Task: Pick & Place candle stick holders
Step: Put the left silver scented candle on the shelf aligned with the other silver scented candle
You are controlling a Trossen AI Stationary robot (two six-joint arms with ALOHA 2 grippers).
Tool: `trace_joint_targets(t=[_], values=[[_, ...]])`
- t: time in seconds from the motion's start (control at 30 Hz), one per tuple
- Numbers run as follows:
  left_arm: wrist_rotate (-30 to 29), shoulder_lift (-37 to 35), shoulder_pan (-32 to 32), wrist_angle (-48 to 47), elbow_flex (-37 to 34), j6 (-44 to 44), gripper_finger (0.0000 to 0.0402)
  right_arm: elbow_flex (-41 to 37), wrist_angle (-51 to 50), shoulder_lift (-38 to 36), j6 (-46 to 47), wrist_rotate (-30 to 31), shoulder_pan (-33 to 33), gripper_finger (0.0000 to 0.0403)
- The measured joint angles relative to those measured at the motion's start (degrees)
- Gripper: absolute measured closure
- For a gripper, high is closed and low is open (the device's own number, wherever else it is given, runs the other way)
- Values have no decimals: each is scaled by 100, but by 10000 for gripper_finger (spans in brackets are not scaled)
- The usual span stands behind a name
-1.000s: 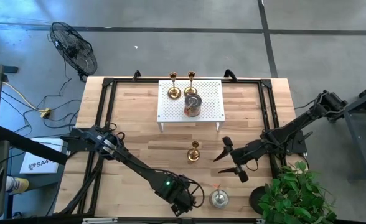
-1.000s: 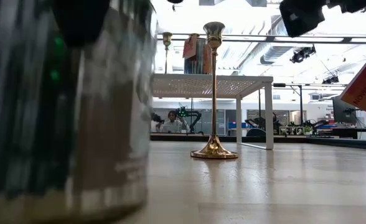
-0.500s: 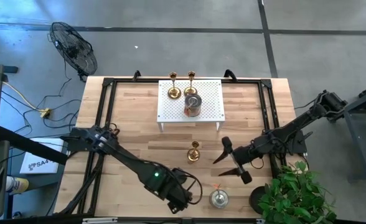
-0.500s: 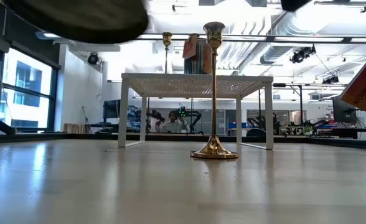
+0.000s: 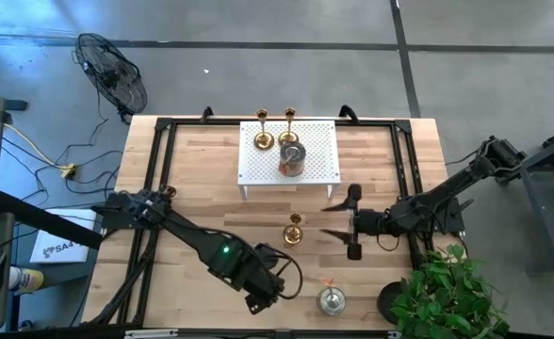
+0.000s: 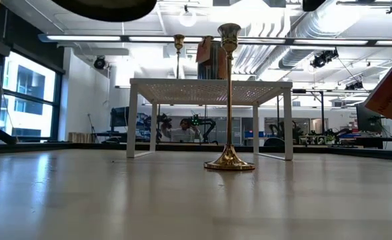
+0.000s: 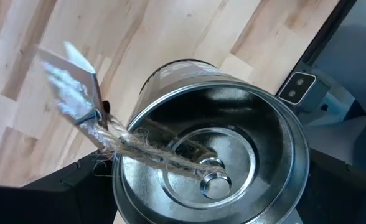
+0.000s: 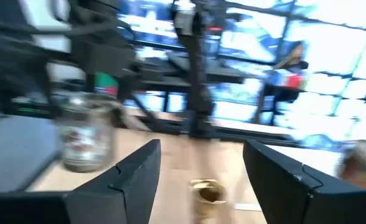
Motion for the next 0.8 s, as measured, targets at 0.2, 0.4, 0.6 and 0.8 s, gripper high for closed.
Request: trace_joint_targets(t=[0.2, 0.4, 0.6, 0.8], values=[[-7, -13, 21, -10, 6, 238, 43, 0, 68, -4, -425, 564, 0, 179], [-4, -11, 90, -9, 6, 393, 43, 0, 112, -4, -167, -21, -61, 179], [-9, -11, 94, -9, 6, 646, 43, 0, 110, -4, -15, -290, -132, 167], [-7, -9, 89, -9, 6, 726, 43, 0, -65, -4, 242, 325, -179, 131]])
